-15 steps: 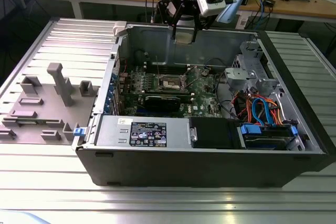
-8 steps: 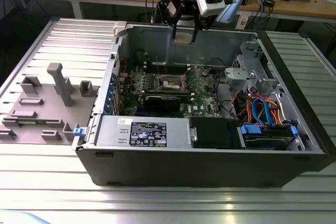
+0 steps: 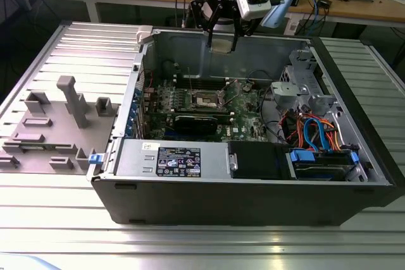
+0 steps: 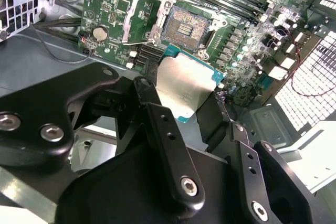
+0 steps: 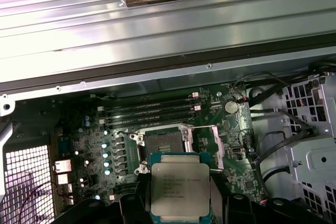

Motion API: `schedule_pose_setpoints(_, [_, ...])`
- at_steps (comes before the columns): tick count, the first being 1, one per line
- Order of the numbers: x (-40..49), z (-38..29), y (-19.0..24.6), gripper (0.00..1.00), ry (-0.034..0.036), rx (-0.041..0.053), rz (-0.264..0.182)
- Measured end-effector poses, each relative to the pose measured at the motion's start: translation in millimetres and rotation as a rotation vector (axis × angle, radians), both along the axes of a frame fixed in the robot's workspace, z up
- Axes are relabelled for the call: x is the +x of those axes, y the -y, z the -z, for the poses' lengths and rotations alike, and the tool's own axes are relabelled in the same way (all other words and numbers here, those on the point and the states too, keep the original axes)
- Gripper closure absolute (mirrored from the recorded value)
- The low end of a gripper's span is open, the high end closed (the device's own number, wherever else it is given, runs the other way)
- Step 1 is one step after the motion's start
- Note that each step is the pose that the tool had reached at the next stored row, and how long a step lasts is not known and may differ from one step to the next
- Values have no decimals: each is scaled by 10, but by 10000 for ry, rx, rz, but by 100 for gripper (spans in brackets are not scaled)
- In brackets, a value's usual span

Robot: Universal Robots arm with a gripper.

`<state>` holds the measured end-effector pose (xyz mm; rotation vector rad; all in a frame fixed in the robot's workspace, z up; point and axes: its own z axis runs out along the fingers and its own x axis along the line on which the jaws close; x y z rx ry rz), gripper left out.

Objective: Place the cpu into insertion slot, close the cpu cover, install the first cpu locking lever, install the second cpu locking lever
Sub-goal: 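Place the cpu into insertion slot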

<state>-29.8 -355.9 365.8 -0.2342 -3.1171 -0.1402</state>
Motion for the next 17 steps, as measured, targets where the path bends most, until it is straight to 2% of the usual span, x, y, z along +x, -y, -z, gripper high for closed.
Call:
schedule_pose_setpoints(12, [0,0,0,46,-1,-1,79])
schedule_pose_setpoints(17, [0,2,0,46,-1,-15,466])
